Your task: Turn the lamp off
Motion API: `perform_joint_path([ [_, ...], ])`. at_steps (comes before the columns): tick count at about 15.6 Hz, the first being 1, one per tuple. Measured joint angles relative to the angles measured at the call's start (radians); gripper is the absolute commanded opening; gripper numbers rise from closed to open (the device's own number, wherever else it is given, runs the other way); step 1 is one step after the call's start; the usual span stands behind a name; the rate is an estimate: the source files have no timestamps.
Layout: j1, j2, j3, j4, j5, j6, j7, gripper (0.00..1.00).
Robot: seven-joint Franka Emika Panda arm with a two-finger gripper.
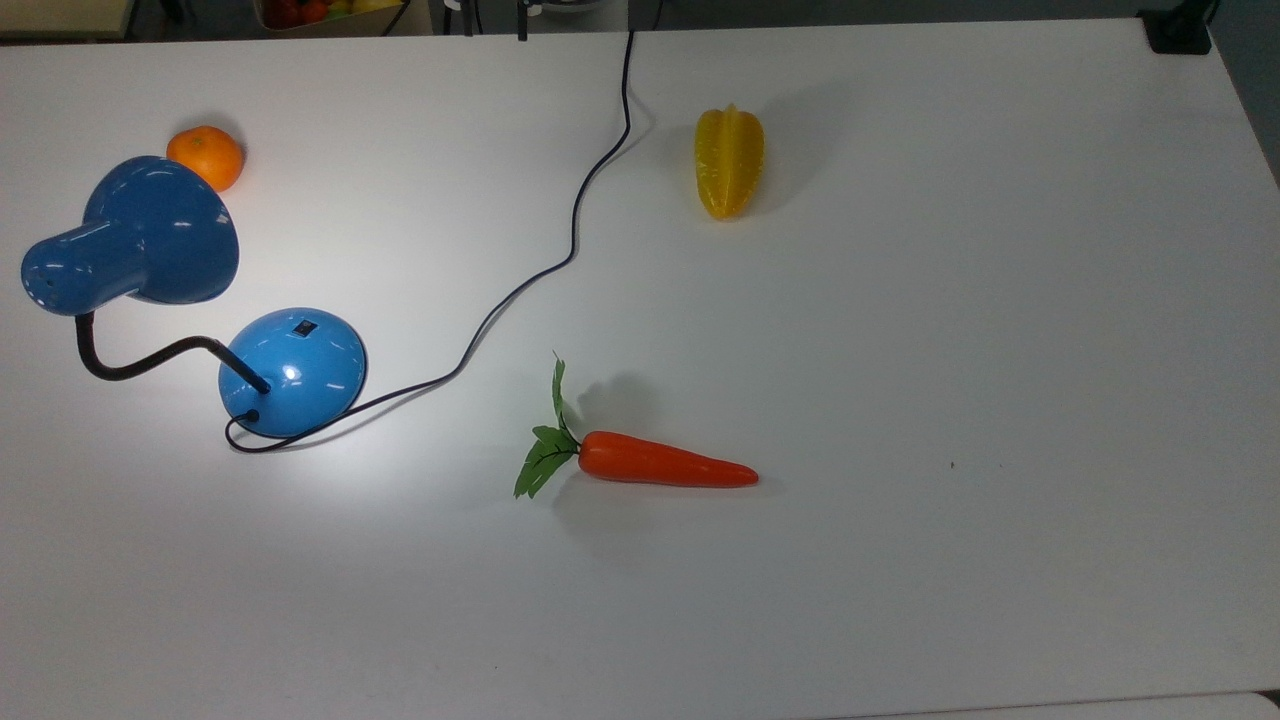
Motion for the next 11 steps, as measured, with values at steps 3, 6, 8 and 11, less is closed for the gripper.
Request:
perform_joint_path([
  [3, 0.0, 0.0, 0.0, 0.0, 0.0, 0.0, 0.0, 0.0],
  [6, -0.001, 0.0, 0.0, 0.0, 0.0, 0.0, 0.0, 0.0],
  [8, -0.004, 0.001, 0.0, 0.0, 0.0, 0.0, 0.0, 0.0],
  [11, -0.023, 0.007, -0.004, -0.002, 0.0, 0.004, 0.0, 0.0],
])
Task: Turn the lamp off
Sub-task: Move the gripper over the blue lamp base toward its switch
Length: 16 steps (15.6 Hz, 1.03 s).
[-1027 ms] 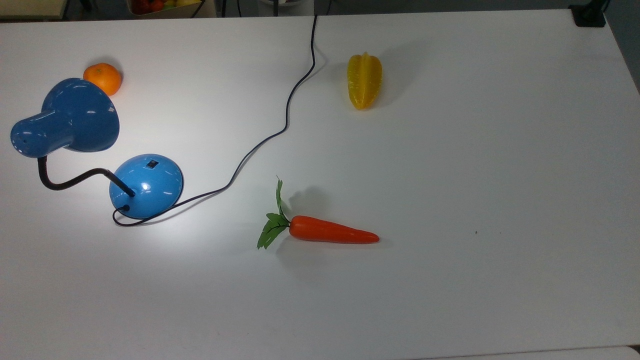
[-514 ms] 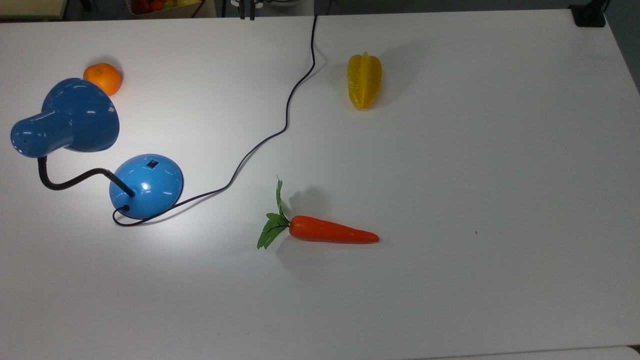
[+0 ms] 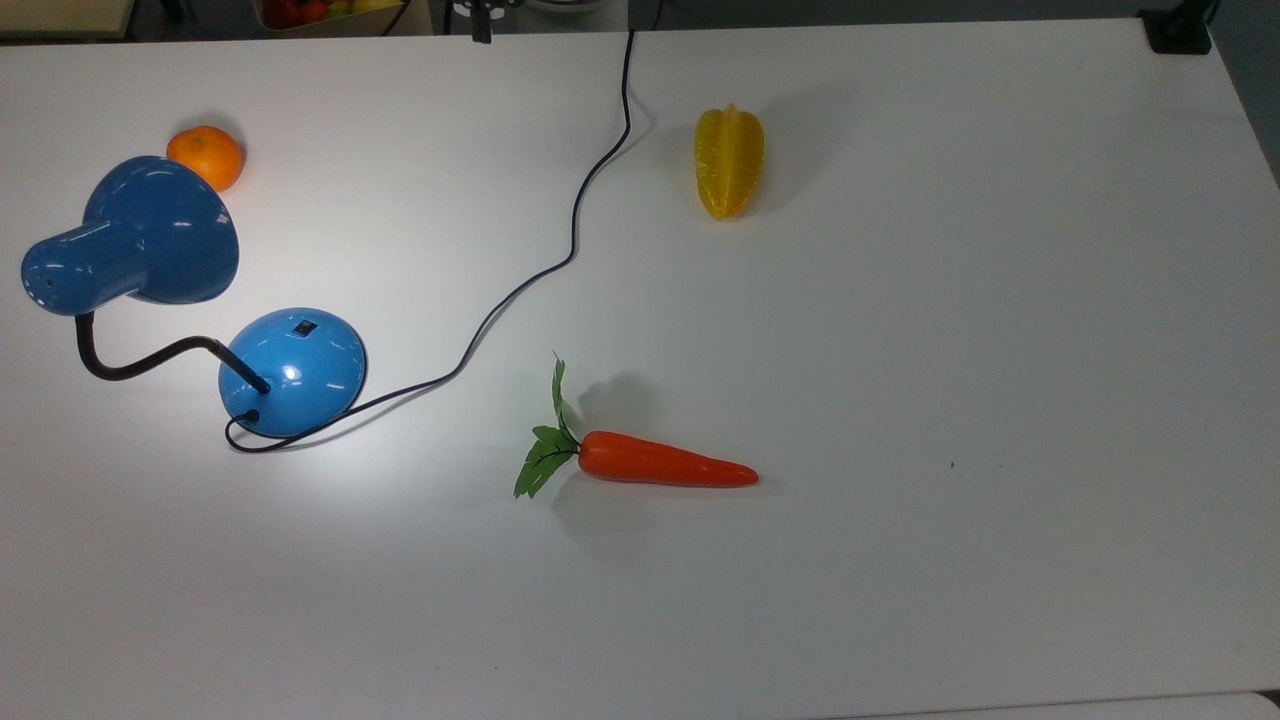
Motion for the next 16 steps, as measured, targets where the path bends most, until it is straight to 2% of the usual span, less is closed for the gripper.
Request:
perform_joint_path([
  [4, -0.056, 0.015, -0.002, -0.049, 0.0, 0.096, 0.0, 0.0],
  [9, -0.134, 0.053, -0.004, -0.173, 0.001, 0.317, 0.028, 0.0],
  [12, -0.18, 0.109, -0.006, -0.22, 0.001, 0.456, 0.036, 0.0],
  [16, -0.216, 0.188, -0.006, -0.227, 0.002, 0.589, 0.05, 0.0],
])
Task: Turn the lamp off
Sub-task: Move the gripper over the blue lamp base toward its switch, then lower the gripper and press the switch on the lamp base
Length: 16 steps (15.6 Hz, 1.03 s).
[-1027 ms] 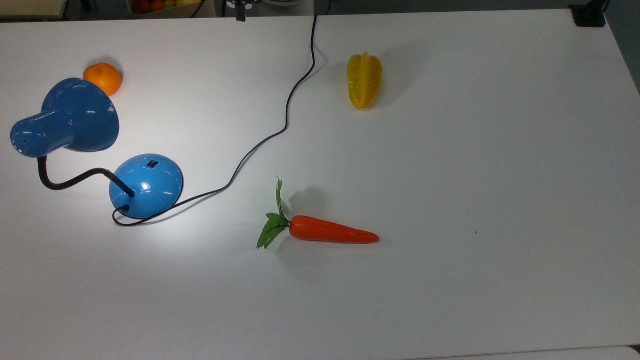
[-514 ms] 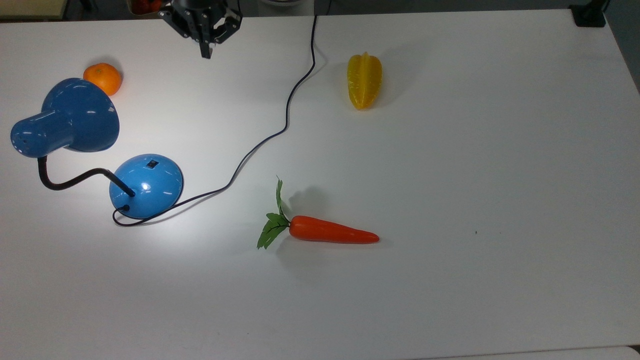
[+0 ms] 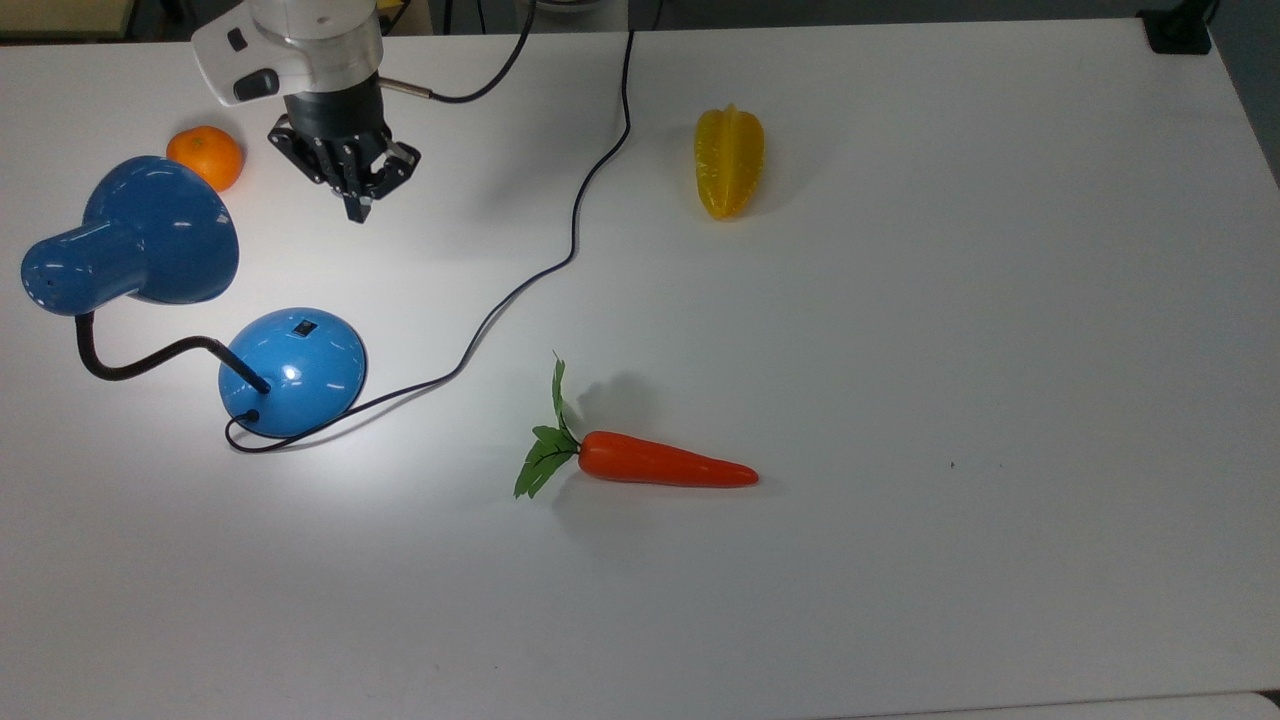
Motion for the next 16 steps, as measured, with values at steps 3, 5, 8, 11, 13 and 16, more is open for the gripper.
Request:
perform_joint_path([
  [3, -0.012, 0.056, 0.0, 0.0, 0.0, 0.085, 0.006, 0.0],
  [5, -0.016, 0.085, 0.0, 0.0, 0.0, 0.123, 0.007, 0.0],
  [8, -0.017, 0.116, 0.0, 0.0, 0.0, 0.162, 0.009, 0.0],
  [11, -0.023, 0.141, 0.0, 0.0, 0.0, 0.21, 0.009, 0.0],
  [13, -0.027, 0.156, 0.0, 0.0, 0.0, 0.242, 0.009, 0.0],
  [16, -0.029, 0.176, 0.0, 0.0, 0.0, 0.297, 0.01, 0.0],
])
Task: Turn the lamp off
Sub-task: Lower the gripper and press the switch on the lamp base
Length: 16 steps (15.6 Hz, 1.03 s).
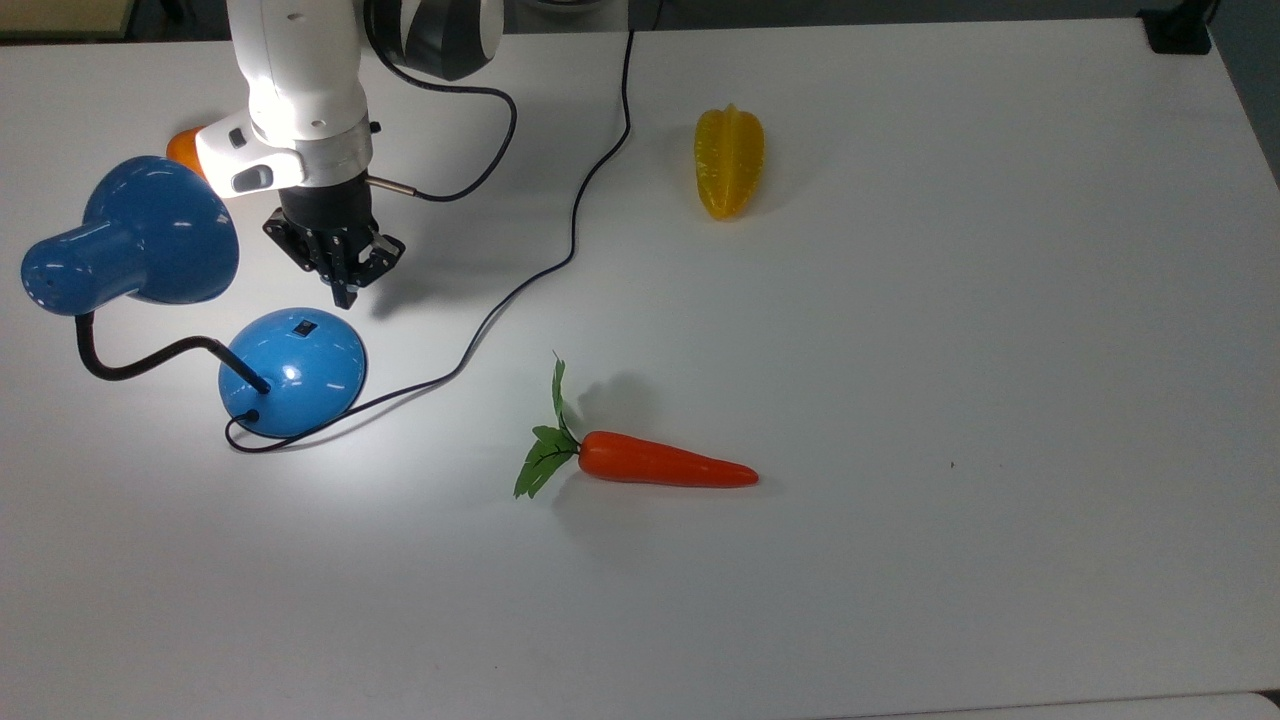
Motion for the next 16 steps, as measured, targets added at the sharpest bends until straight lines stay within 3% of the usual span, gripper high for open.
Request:
perform_joint_path([
  [8, -0.036, 0.048, 0.0, 0.001, -0.01, 0.117, 0.0, 0.0],
  [16, -0.049, 0.051, 0.0, 0.002, -0.021, 0.123, 0.0, 0.0],
])
